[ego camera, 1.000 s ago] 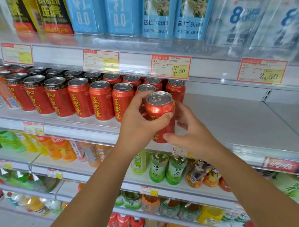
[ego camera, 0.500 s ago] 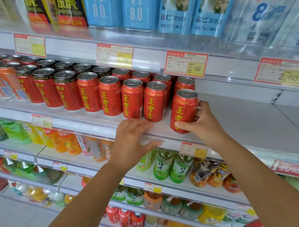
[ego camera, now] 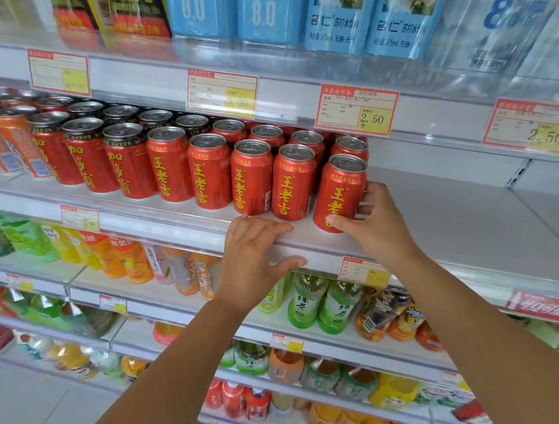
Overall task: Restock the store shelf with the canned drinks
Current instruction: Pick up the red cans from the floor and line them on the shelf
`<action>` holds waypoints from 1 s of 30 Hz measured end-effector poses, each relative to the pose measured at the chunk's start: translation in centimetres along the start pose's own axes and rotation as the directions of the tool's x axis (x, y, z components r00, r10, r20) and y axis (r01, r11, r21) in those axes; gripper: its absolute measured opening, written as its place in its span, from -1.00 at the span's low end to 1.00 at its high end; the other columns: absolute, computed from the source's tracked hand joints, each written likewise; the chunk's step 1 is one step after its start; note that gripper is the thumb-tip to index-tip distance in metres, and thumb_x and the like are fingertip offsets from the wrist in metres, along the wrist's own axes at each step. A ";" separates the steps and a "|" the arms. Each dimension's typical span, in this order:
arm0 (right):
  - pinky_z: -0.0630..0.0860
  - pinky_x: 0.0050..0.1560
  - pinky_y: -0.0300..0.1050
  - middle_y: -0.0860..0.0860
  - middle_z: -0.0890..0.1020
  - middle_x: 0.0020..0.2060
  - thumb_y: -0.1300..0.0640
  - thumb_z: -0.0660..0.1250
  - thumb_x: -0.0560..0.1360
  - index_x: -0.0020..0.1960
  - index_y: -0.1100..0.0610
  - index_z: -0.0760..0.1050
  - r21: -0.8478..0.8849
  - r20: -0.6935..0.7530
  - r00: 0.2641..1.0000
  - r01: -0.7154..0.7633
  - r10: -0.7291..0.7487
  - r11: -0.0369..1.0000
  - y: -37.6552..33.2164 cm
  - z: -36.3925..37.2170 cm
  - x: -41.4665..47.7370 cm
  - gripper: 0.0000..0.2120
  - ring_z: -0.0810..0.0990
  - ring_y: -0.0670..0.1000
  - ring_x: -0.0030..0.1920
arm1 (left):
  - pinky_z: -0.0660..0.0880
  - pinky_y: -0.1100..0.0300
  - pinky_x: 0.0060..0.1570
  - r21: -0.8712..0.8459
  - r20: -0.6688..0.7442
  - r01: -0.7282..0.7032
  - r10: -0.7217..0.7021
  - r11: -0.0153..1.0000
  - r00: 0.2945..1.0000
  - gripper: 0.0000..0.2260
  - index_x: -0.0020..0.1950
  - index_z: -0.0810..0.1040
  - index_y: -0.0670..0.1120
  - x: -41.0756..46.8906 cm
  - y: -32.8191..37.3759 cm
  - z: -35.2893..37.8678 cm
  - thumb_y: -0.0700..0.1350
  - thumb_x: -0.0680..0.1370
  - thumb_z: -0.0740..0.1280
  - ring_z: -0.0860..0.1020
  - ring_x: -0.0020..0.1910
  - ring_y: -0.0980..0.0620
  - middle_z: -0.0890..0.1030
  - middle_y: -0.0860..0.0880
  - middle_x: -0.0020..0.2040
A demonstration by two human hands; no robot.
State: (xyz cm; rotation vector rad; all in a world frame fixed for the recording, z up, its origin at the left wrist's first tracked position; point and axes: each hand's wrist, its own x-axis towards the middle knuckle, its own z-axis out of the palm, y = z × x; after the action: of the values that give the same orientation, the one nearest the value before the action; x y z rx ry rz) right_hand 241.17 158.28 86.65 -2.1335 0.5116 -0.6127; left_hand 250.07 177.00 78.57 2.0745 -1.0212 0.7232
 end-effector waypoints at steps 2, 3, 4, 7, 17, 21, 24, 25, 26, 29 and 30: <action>0.41 0.06 -0.16 -0.08 0.52 0.12 0.02 0.56 0.33 0.31 0.04 0.32 -0.022 -0.010 1.000 0.019 -0.019 1.000 -0.1 0.2 0.0 -0.35 0.54 -0.06 0.07 | 0.32 0.06 0.27 0.004 -0.006 -0.002 0.002 1.000 1.000 -0.50 0.13 0.64 -0.03 0.0 -0.1 0.1 0.27 0.34 0.49 0.53 0.07 -0.06 0.62 0.04 0.02; 0.41 0.06 -0.16 -0.09 0.52 0.11 0.01 0.55 0.34 0.33 0.04 0.32 -0.034 -0.014 1.000 0.025 -0.026 0.999 -0.2 0.3 0.0 -0.34 0.54 -0.06 0.06 | 0.32 0.05 0.27 0.005 -0.008 -0.003 0.003 1.000 1.000 -0.50 0.13 0.64 -0.03 0.0 -0.1 0.1 0.27 0.35 0.49 0.53 0.08 -0.06 0.62 0.04 0.02; 0.43 0.07 -0.15 -0.09 0.53 0.11 -0.01 0.55 0.35 0.35 0.04 0.32 -0.046 -0.023 0.999 0.031 -0.032 0.998 -0.2 0.5 -0.1 -0.33 0.55 -0.06 0.06 | 0.33 0.03 0.27 0.003 -0.009 -0.004 0.004 1.000 1.000 -0.50 0.13 0.64 -0.03 -0.1 -0.1 0.1 0.26 0.35 0.49 0.53 0.08 -0.06 0.62 0.03 0.02; 0.49 0.16 -0.04 -0.06 0.55 0.18 -0.06 0.53 0.35 0.39 0.04 0.30 -0.082 -0.040 0.998 0.042 -0.046 0.996 -0.4 1.0 -0.2 -0.29 0.57 -0.01 0.11 | 0.35 -0.06 0.26 -0.003 0.007 0.009 -0.009 1.000 1.000 -0.50 0.13 0.64 -0.04 -0.1 0.0 0.0 0.26 0.35 0.49 0.53 0.07 -0.07 0.62 0.02 0.01; 0.49 0.09 -0.31 -0.15 0.61 -0.02 0.14 0.32 0.56 0.20 -0.03 0.46 0.138 -0.346 0.934 0.139 -0.084 0.981 1.8 -5.0 -10.0 -0.77 0.58 -0.18 0.05 | 0.33 0.23 0.29 -0.269 0.026 -0.105 0.116 0.958 0.993 -0.70 0.17 0.59 -0.07 -3.0 7.6 -0.3 -0.07 0.46 0.38 0.47 0.19 0.03 0.59 0.01 0.15; 0.52 -0.06 -0.26 -0.12 0.63 -0.10 0.13 0.29 0.58 0.08 -0.05 0.51 0.204 -0.404 0.901 -0.081 0.159 0.976 10.2 -7.8 -16.9 -0.87 0.62 -0.09 -0.07 | 0.27 0.48 0.23 -0.465 0.483 0.066 0.191 0.883 0.854 -0.74 0.15 0.60 0.00 -9.9 13.0 5.5 -0.01 0.50 0.29 0.48 0.20 0.14 0.57 0.08 0.17; 0.50 -0.14 -0.34 -0.12 0.64 -0.08 0.19 0.27 0.57 0.00 -0.18 0.49 0.236 -0.375 0.828 -0.350 0.417 0.906 18.5 -9.1 -22.7 -0.76 0.63 -0.03 -0.03 | 0.45 0.35 0.11 -0.429 0.755 0.243 0.197 0.870 0.626 -0.78 0.12 0.55 0.18 -16.2 15.6 11.1 0.01 0.49 0.31 0.54 0.13 0.16 0.56 0.18 0.15; 0.47 -0.17 -0.40 -0.11 0.65 -0.08 0.22 0.27 0.56 -0.01 -0.18 0.49 0.254 -0.366 0.789 -0.425 0.493 0.869 21.2 -9.3 -24.8 -0.73 0.62 -0.03 -0.04 | 0.51 0.24 0.09 -0.388 0.826 0.306 0.181 0.869 0.534 -0.78 0.10 0.52 0.23 -18.5 16.1 13.0 0.01 0.48 0.33 0.56 0.09 0.18 0.56 0.22 0.12; 0.44 -0.20 -0.44 -0.11 0.65 -0.09 0.23 0.27 0.56 -0.01 -0.17 0.50 0.269 -0.356 0.739 -0.505 0.571 0.820 23.8 -9.3 -27.1 -0.73 0.61 -0.06 -0.06 | 0.53 0.16 0.08 -0.341 0.883 0.355 0.166 0.870 0.439 -0.78 0.07 0.51 0.27 -20.8 16.4 14.8 0.01 0.47 0.34 0.56 0.06 0.23 0.56 0.25 0.09; 0.40 -0.31 -0.50 -0.17 0.61 -0.16 0.19 0.27 0.56 -0.01 -0.12 0.50 0.292 -0.322 0.558 -0.709 0.764 0.641 32.1 -8.4 -33.6 -0.80 0.55 -0.28 -0.24 | 0.52 0.09 0.08 -0.216 0.968 0.408 0.139 0.887 0.209 -0.74 0.04 0.45 0.35 -28.2 16.6 20.0 -0.02 0.50 0.38 0.53 0.01 0.31 0.54 0.29 0.08; 0.41 -0.33 -0.47 -0.18 0.60 -0.18 0.17 0.27 0.56 -0.02 -0.13 0.49 0.286 -0.308 0.497 -0.765 0.812 0.577 35.1 -7.6 -35.9 -0.81 0.55 -0.29 -0.27 | 0.52 0.08 0.08 -0.173 0.982 0.417 0.122 0.892 0.146 -0.74 0.03 0.44 0.36 -30.9 16.6 21.8 -0.01 0.49 0.38 0.53 -0.01 0.31 0.55 0.27 0.08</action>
State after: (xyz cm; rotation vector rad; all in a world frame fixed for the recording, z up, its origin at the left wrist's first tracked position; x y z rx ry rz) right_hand 203.05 153.54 53.42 -1.3851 1.5579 -0.5073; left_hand 223.57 166.05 48.83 2.0440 -1.3755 -1.2102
